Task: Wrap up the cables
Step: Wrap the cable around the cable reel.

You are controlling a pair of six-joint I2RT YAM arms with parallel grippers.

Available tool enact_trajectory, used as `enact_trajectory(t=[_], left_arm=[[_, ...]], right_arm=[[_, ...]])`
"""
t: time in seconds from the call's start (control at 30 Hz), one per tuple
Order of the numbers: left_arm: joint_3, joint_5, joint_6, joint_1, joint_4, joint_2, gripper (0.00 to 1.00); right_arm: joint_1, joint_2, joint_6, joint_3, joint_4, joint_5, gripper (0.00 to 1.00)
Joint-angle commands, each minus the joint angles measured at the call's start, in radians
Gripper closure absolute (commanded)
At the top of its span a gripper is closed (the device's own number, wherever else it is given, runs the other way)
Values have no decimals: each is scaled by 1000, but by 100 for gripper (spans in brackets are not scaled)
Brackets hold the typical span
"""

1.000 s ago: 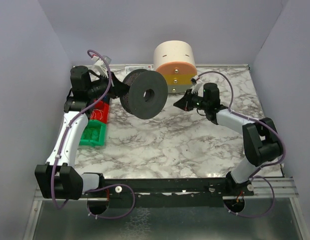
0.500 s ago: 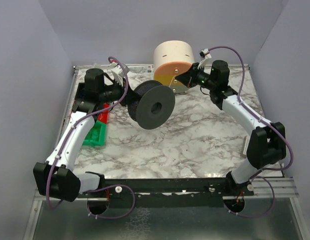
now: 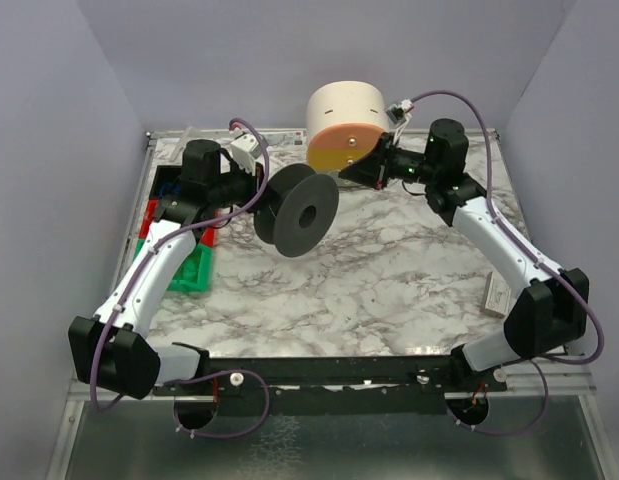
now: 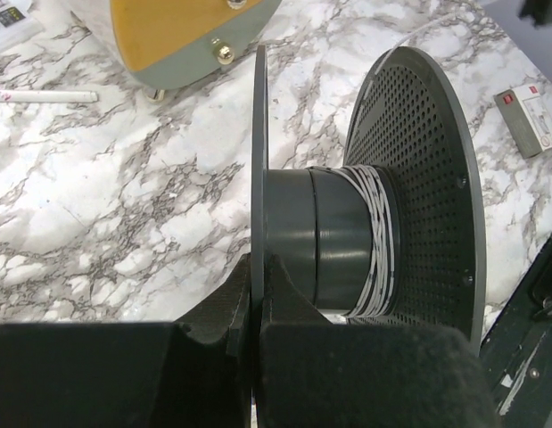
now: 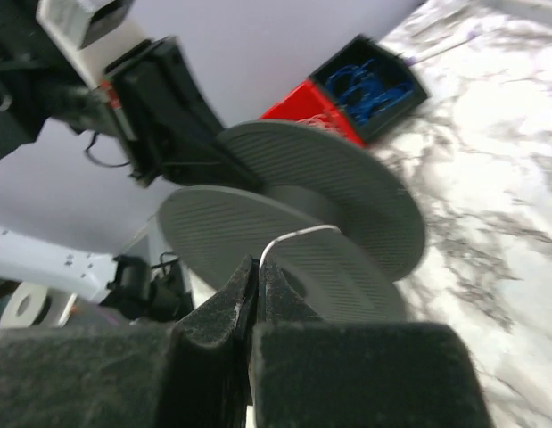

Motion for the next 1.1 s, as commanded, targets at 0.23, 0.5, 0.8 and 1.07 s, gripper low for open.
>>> enact_trajectory(t=[0.23,0.5,0.8,1.07], left_arm=[[45,-253,-47,-3,55,23,100],[34,-303,-91,7,91,39,100],[25,-319,-130,30,107,38,100],[-35,-121,-349,188,246,-9,100]], right_arm=[[223,103,67,104,16,-140,99],[346,173,29,121,11,-173,99],[383,228,-51,220,-98,-161,100],[421,218,-133,13,-47,-217,100]])
